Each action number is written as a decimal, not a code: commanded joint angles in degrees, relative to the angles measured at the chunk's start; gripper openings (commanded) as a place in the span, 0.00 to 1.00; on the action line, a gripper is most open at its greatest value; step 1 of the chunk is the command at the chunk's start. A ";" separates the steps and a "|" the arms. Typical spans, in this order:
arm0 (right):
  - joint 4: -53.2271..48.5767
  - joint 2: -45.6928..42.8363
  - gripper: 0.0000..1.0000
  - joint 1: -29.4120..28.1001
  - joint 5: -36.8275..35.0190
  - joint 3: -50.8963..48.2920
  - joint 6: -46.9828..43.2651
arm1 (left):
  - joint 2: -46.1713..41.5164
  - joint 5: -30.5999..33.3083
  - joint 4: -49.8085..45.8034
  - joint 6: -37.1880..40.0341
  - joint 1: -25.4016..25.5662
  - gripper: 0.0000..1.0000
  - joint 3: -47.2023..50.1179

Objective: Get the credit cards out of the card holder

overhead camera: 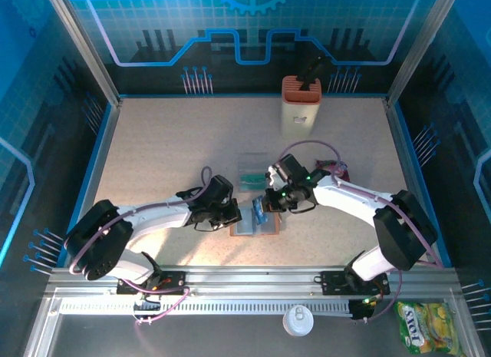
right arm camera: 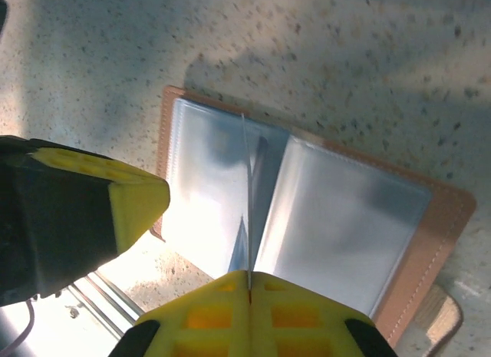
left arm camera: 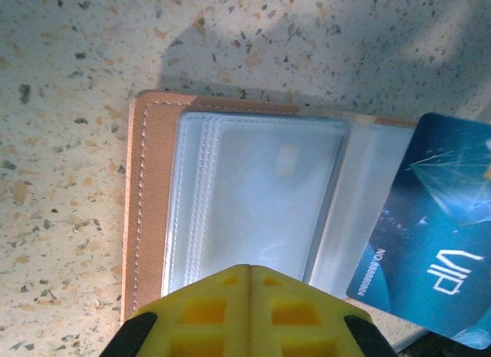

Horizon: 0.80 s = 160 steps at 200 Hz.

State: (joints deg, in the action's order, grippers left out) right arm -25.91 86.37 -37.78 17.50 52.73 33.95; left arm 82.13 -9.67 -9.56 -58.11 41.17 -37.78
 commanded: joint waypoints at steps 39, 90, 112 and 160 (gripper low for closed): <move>-16.32 2.81 0.01 0.78 -5.93 12.38 -22.40 | -5.50 2.77 -2.74 0.28 -0.10 0.04 0.75; -24.00 8.94 0.00 0.95 -8.05 23.08 -43.45 | -8.53 3.36 -3.27 -0.02 -0.75 0.05 2.59; -26.60 11.33 0.00 1.32 -8.76 27.90 -51.66 | -9.54 3.47 -3.77 -0.08 -1.13 0.05 3.26; -34.65 18.12 0.00 2.25 -13.15 39.41 -68.03 | -12.63 4.09 -4.71 -0.21 -1.93 0.05 5.30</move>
State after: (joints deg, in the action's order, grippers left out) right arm -53.65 101.23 -36.95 7.20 86.63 -22.22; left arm 71.70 -6.76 -12.14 -58.13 39.92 -33.89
